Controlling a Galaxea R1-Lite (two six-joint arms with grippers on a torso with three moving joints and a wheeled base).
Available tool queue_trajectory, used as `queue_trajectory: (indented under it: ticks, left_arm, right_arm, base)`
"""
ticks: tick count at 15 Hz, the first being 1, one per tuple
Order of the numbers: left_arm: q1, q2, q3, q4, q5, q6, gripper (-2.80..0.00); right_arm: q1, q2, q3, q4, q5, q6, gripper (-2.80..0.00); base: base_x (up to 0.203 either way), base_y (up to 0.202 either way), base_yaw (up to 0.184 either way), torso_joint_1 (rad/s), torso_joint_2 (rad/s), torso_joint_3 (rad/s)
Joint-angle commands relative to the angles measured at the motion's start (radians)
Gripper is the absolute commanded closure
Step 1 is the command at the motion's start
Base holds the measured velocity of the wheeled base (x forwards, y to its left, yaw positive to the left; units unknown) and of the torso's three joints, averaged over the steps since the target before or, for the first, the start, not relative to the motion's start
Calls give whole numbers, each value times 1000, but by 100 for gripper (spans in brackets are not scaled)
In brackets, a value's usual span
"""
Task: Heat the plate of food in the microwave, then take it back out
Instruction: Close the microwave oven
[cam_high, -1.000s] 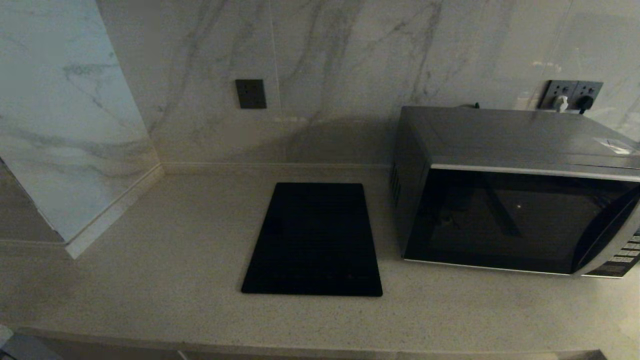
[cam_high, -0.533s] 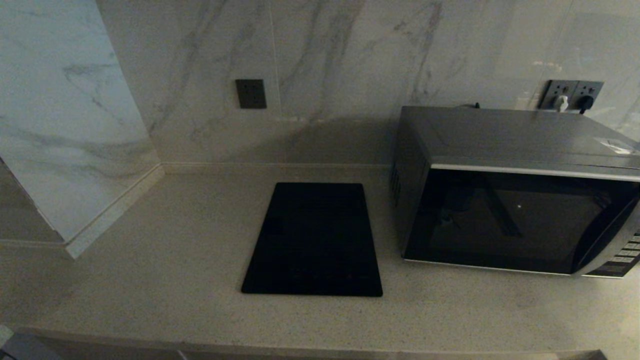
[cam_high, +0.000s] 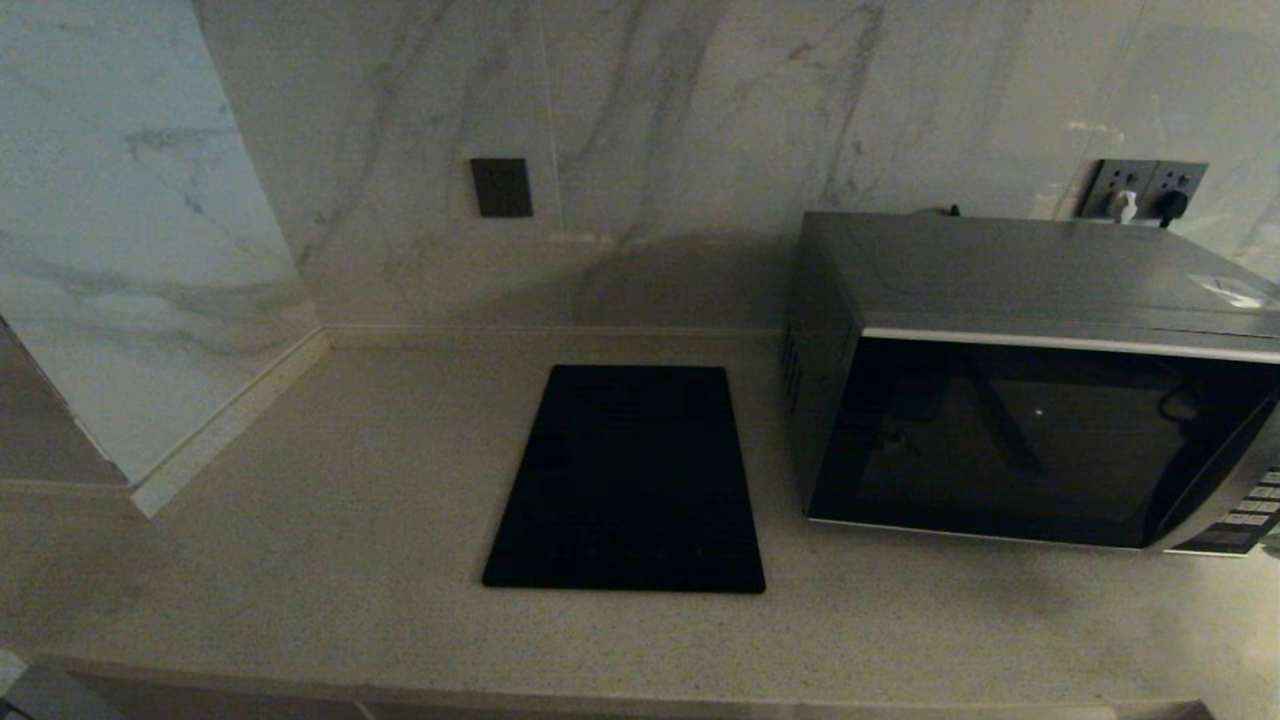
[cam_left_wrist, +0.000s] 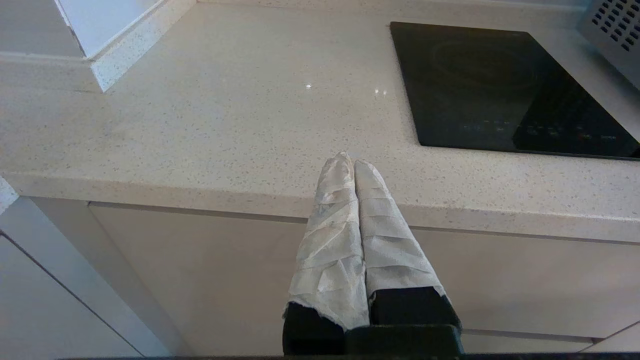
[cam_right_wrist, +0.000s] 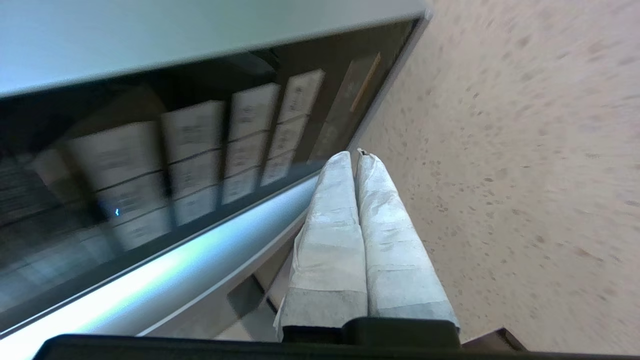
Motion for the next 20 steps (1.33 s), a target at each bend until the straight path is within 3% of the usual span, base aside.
queue_trajectory:
  ticks: [1,20]
  left_arm:
    - [0,1,0,0,0,-1,0]
    - [0,2,0,0,0,-1,0]
  right_arm:
    - [10,54,-3,0,28,-2,0]
    - [18,164,-69,-88,66,-7,0]
  base:
    - [0,0,0,0,0,0]
    - [0,0,0,0,0,0]
